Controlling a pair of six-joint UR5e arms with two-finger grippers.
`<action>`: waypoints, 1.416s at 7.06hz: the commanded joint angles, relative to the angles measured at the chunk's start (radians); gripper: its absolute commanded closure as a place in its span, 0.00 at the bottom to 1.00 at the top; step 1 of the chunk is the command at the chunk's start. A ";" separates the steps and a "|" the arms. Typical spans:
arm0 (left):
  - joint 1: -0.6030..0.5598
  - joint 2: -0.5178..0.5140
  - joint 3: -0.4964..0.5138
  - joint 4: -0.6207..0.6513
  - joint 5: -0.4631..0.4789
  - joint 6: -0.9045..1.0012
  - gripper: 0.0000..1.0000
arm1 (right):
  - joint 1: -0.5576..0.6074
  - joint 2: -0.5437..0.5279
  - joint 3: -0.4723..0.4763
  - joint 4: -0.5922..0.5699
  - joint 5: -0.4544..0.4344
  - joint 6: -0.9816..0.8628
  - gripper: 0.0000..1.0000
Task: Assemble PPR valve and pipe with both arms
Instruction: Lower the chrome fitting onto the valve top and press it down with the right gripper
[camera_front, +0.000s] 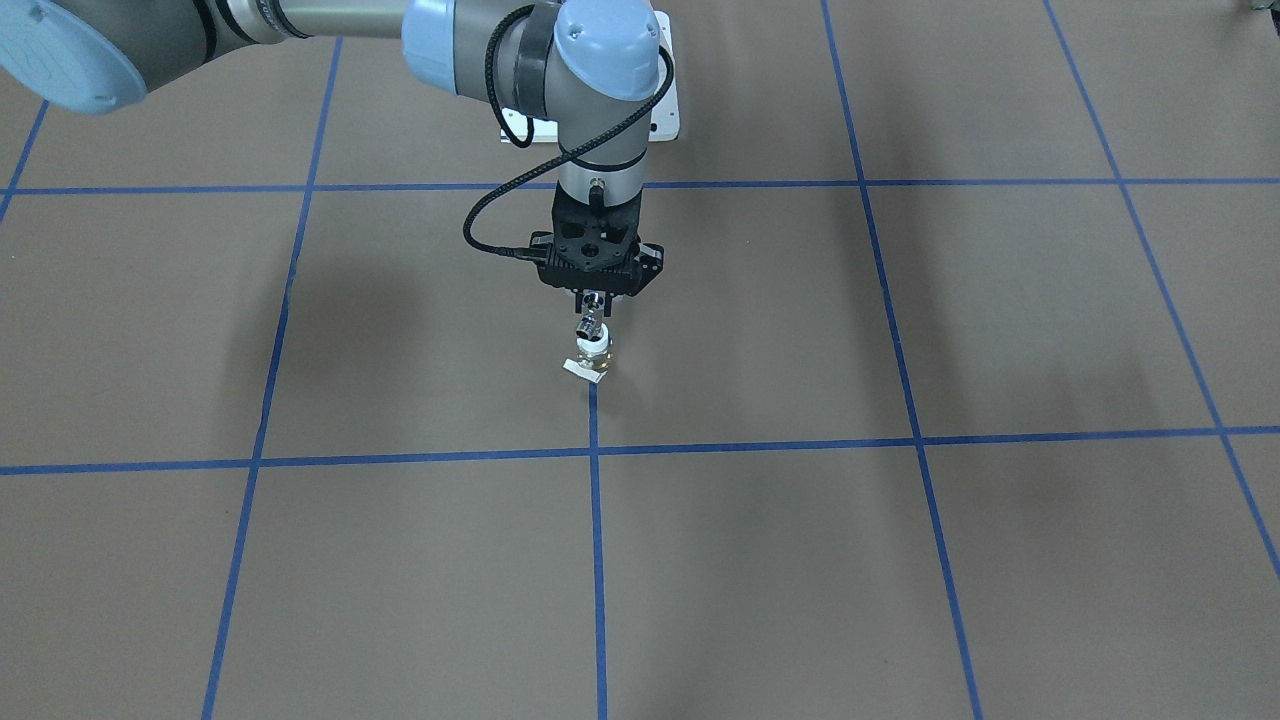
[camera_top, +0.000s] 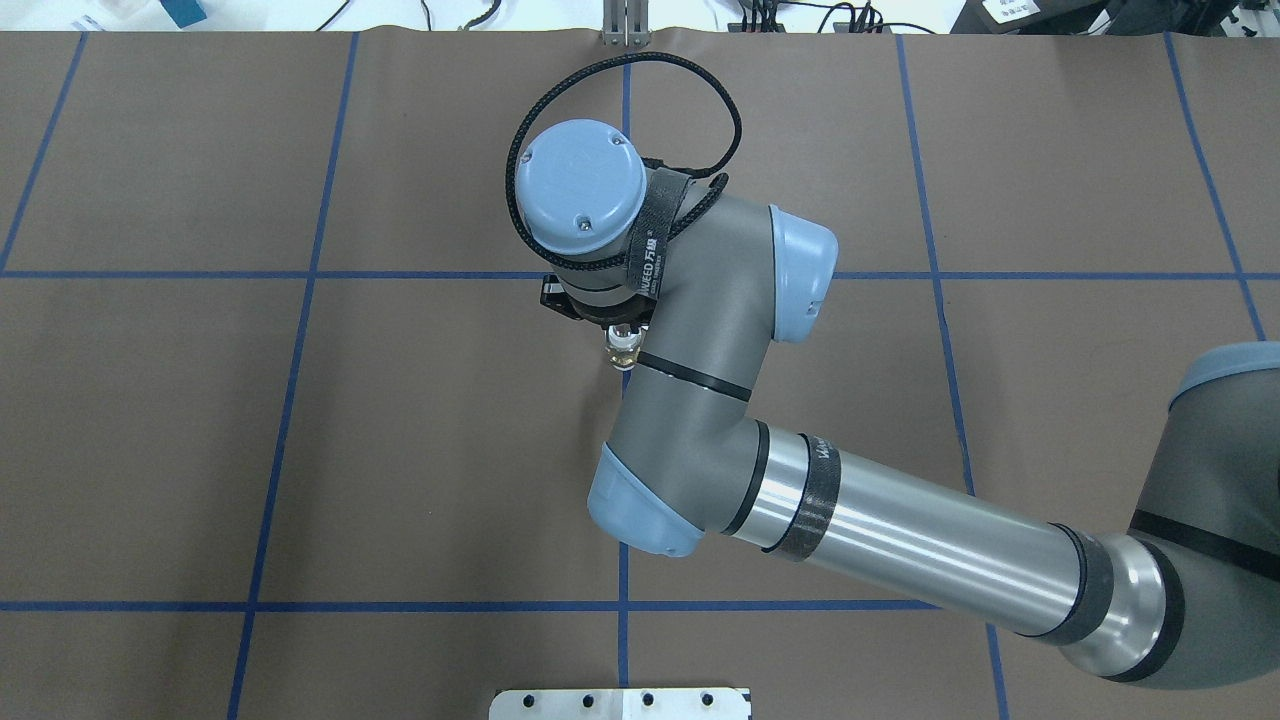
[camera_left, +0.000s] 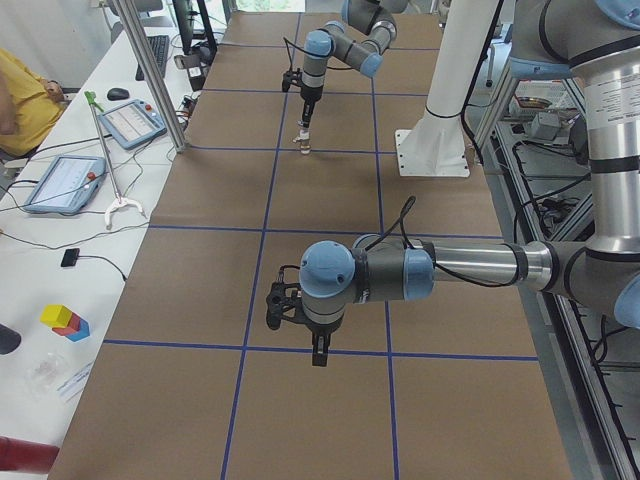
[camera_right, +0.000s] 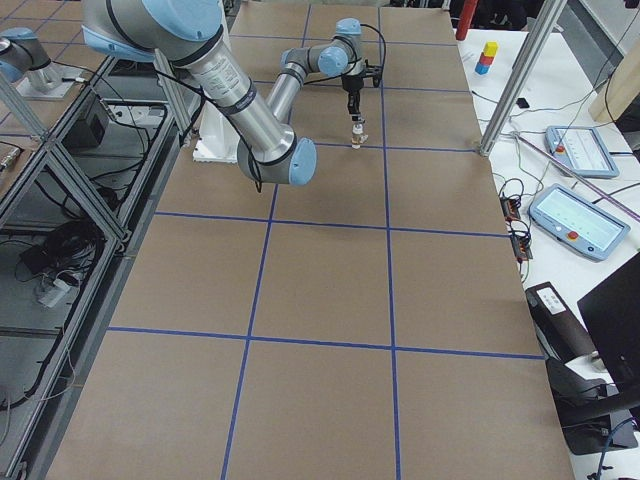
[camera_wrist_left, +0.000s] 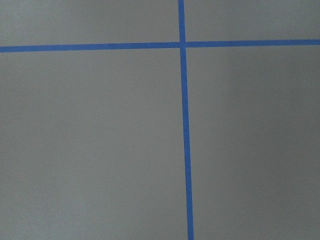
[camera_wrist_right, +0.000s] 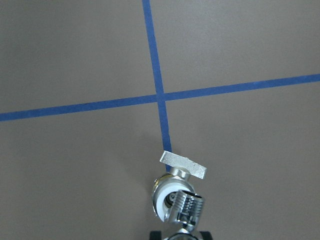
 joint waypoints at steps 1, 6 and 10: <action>0.000 -0.001 0.000 0.000 0.000 0.000 0.00 | 0.000 -0.005 -0.002 0.005 -0.001 0.000 1.00; 0.000 -0.001 0.000 0.000 0.000 0.000 0.00 | 0.000 -0.003 -0.002 0.006 0.000 0.000 1.00; 0.000 -0.001 0.002 0.000 0.000 0.000 0.00 | 0.000 -0.005 -0.009 0.024 -0.001 0.000 1.00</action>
